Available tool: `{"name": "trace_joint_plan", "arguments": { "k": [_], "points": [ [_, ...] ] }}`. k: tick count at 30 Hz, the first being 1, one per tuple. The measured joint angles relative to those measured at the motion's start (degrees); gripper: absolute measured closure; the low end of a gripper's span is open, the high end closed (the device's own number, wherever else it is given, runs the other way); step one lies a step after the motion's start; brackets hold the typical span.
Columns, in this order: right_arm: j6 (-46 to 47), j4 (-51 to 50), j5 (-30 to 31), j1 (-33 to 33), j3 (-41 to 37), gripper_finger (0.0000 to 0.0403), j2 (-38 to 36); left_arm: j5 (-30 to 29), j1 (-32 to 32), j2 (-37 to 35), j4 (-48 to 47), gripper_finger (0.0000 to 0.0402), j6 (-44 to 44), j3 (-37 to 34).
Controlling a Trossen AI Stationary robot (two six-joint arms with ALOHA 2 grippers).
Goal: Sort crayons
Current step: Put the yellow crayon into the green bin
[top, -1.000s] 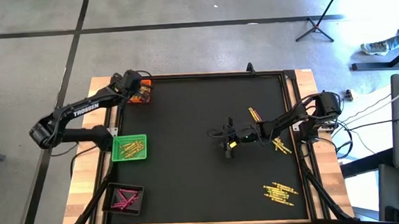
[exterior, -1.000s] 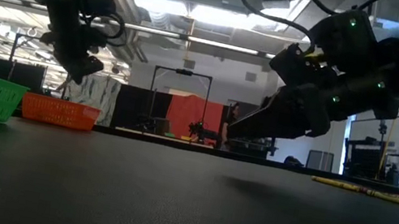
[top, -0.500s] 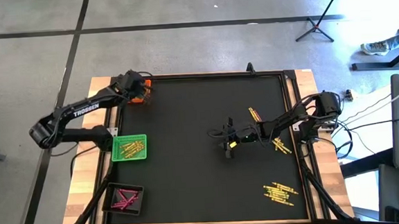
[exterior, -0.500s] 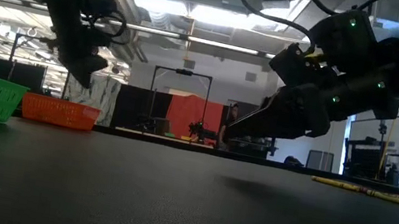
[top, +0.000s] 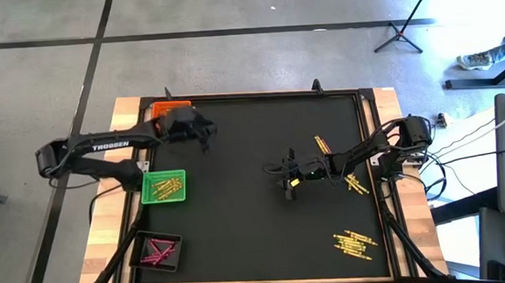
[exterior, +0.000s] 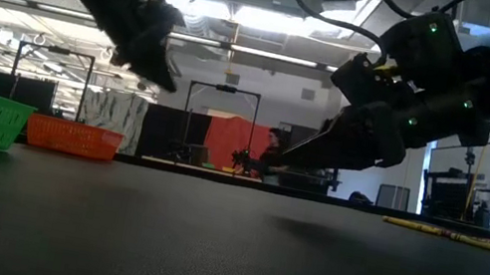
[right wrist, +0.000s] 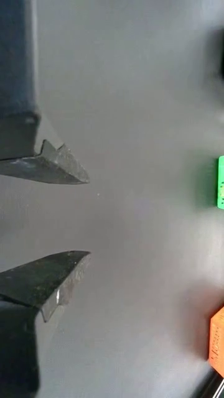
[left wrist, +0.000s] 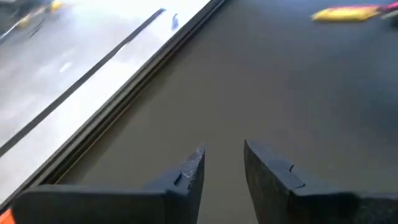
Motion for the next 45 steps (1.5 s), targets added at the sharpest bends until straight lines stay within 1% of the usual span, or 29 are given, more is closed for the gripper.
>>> {"name": "trace_joint_plan", "arguments": {
  "k": [6,10,13,16,18,20,21,25,28,30,35,40,45],
  "points": [
    [1.16,-0.01,0.69,0.01,0.00,0.0221,-0.01,0.03,-10.23,0.15,7.21,0.0306,-0.57,0.00],
    [4.30,-2.32,1.95,0.00,0.05,0.0221,-1.81,-1.01,-15.32,2.44,11.36,0.0306,-2.35,-0.02],
    [5.65,-7.39,3.16,0.00,0.04,0.0221,-4.91,-4.11,-18.50,6.17,14.05,0.0306,-3.34,0.00],
    [7.04,-13.99,5.41,-0.02,0.04,0.0221,-9.56,-6.73,-21.34,11.18,17.54,0.0306,-3.47,-0.02],
    [8.27,-19.12,7.26,-0.43,0.07,0.0221,-12.90,-7.49,-22.84,14.61,20.86,0.0306,-3.40,-0.02],
    [11.51,-25.04,8.26,-1.41,0.07,0.0221,-16.52,-7.54,-24.02,18.25,25.59,0.0306,-2.33,-0.02],
    [13.25,-27.54,8.19,-2.20,0.07,0.0221,-18.19,-7.54,-24.58,19.99,27.78,0.0306,-2.04,-0.06],
    [18.60,-38.50,7.86,-6.13,0.07,0.0221,-24.39,-6.43,-25.93,28.49,41.64,0.0306,-0.61,0.01],
    [20.61,-44.18,7.79,-9.00,0.07,0.0221,-27.69,-3.69,-26.11,34.22,49.66,0.0306,-0.51,-0.02],
    [21.90,-48.03,7.23,-10.91,0.07,0.0221,-29.04,-1.82,-26.11,36.72,53.01,0.0306,-0.80,-0.04],
    [23.75,-56.07,6.28,-15.36,0.04,0.0221,-29.63,-0.91,-26.10,38.84,53.81,0.0306,-0.88,-0.07],
    [24.68,-60.57,5.94,-19.06,0.04,0.0221,-29.46,-0.92,-26.09,38.93,53.31,0.0306,-0.88,-0.05],
    [30.19,-64.56,2.13,-23.17,0.04,0.0221,-29.42,-0.92,-26.06,38.93,52.99,0.0306,-0.88,-0.04]
  ]
}}
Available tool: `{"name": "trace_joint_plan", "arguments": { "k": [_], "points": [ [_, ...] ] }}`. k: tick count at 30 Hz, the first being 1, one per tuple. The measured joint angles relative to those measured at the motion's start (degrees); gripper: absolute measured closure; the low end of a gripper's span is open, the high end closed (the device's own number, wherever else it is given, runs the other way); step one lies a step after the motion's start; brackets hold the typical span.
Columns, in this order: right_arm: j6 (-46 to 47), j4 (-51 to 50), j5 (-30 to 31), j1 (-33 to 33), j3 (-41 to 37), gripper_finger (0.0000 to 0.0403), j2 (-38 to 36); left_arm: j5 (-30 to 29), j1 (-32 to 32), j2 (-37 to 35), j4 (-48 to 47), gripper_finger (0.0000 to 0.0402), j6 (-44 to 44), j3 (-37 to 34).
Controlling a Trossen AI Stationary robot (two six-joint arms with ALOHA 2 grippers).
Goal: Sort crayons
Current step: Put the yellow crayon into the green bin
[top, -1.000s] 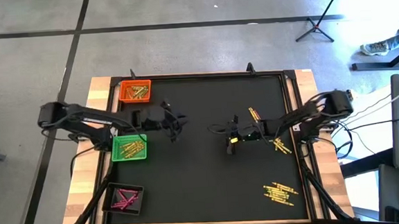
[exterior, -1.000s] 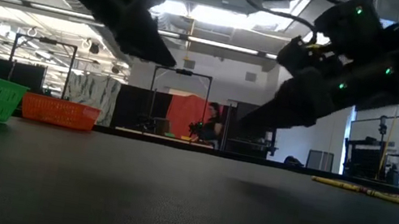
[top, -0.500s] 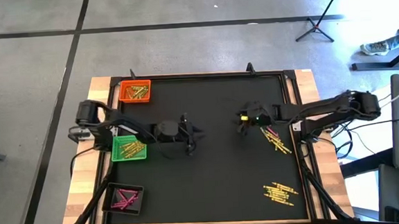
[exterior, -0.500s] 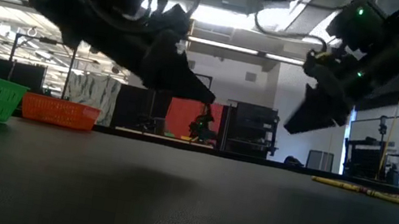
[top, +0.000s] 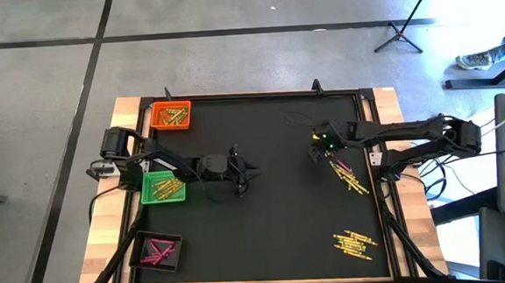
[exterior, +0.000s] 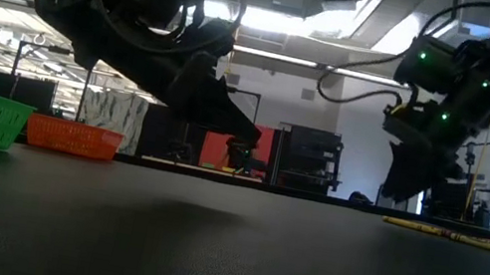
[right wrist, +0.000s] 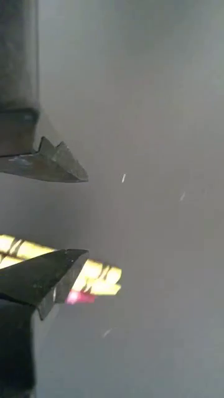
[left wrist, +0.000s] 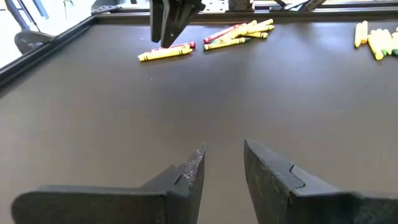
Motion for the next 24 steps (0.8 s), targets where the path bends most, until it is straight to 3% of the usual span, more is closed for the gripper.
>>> {"name": "trace_joint_plan", "arguments": {
  "k": [7,24],
  "points": [
    [3.69,-2.66,-2.24,-3.95,0.00,0.0221,0.00,0.01,0.00,0.00,-0.21,0.0306,0.00,0.00],
    [3.89,-0.65,-1.28,-3.84,-0.09,0.0221,5.43,-0.20,0.00,0.00,-0.40,0.0306,0.00,0.02]
  ]
}}
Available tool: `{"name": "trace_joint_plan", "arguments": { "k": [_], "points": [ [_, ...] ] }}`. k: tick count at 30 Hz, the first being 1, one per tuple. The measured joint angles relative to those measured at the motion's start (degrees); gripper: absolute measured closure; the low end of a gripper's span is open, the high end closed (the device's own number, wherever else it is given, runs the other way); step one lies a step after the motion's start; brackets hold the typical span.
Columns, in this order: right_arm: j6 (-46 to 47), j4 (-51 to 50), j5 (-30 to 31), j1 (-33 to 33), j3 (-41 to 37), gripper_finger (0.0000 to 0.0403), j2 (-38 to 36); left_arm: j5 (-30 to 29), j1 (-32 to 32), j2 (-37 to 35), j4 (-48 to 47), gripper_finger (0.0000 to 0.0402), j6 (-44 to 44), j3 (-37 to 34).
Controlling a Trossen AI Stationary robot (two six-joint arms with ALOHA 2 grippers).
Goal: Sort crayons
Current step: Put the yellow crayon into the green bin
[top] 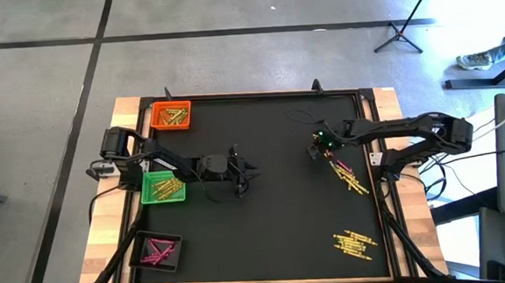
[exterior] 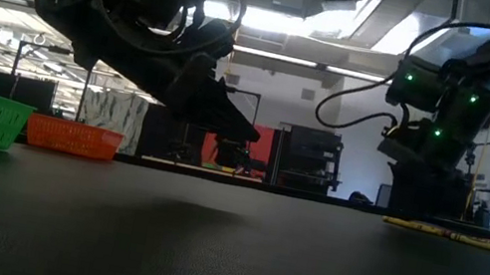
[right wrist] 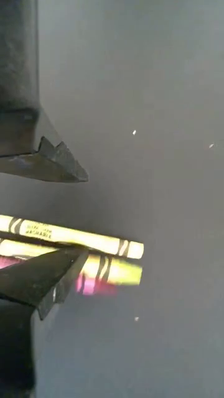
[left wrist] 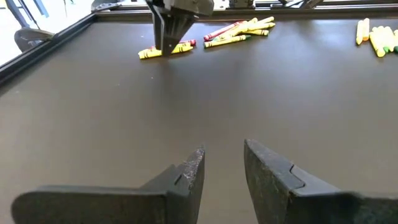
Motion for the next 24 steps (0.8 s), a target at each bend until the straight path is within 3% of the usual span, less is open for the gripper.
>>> {"name": "trace_joint_plan", "arguments": {
  "k": [13,24],
  "points": [
    [-1.89,0.95,-2.03,0.00,0.22,0.0228,3.55,0.00,0.00,0.00,-0.02,0.0306,0.02,0.02],
    [-8.04,1.55,-3.08,0.03,0.20,0.0367,4.23,-0.02,0.00,-0.02,-0.02,0.0306,0.00,0.02]
  ]
}}
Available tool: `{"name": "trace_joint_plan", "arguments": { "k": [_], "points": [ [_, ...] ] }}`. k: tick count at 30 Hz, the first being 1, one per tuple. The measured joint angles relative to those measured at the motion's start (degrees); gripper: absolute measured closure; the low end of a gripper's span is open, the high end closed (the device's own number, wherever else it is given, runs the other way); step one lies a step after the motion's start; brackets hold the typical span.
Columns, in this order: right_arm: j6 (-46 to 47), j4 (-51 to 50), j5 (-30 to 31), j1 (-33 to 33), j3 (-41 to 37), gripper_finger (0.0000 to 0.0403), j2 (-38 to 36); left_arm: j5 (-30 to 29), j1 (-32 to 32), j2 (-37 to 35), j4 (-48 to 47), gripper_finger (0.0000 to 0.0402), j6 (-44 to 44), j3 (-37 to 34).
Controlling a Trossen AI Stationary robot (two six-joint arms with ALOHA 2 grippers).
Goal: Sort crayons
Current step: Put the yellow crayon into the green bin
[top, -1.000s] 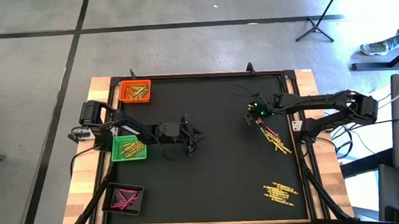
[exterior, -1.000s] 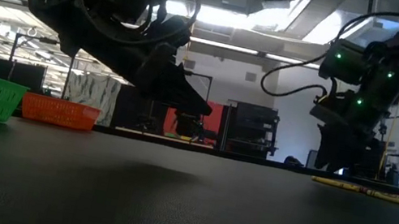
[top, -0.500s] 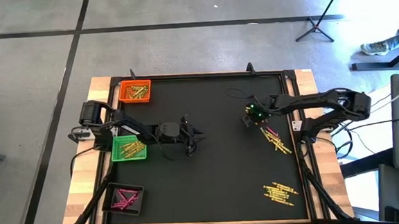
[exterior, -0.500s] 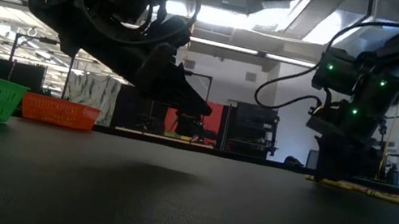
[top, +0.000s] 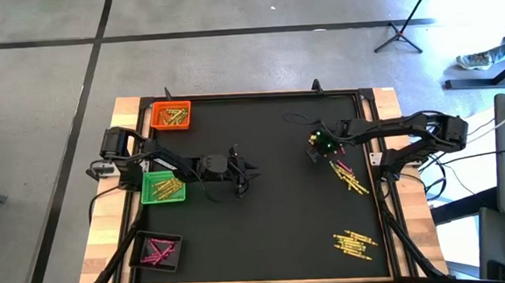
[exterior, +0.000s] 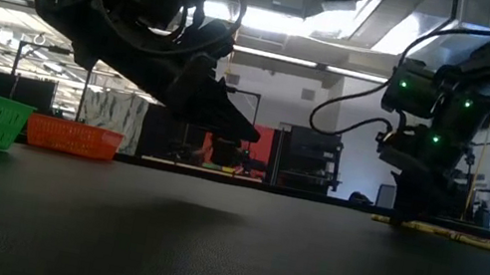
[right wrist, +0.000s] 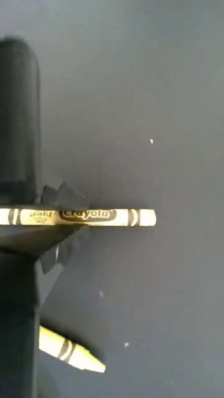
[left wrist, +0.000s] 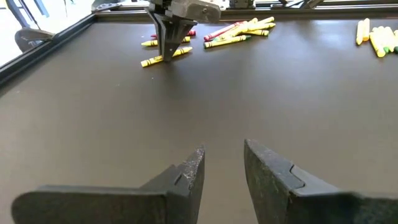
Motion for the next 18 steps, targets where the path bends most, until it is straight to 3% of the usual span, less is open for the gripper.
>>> {"name": "trace_joint_plan", "arguments": {
  "k": [4,8,12,18],
  "points": [
    [-3.41,0.39,-0.10,0.04,-0.08,0.0394,0.01,0.01,0.00,0.00,-0.02,0.0306,0.00,0.00],
    [-6.94,1.19,-0.83,1.06,-0.11,0.0377,0.07,0.01,0.00,0.00,0.02,0.0306,0.00,0.00],
    [-9.32,4.25,0.11,4.50,-0.26,0.0367,0.21,0.00,0.00,-0.04,0.76,0.0306,0.00,0.00],
    [-12.08,13.16,-2.20,11.27,-0.28,0.0387,0.33,0.06,0.00,-0.04,0.72,0.0305,-1.08,0.00]
  ]
}}
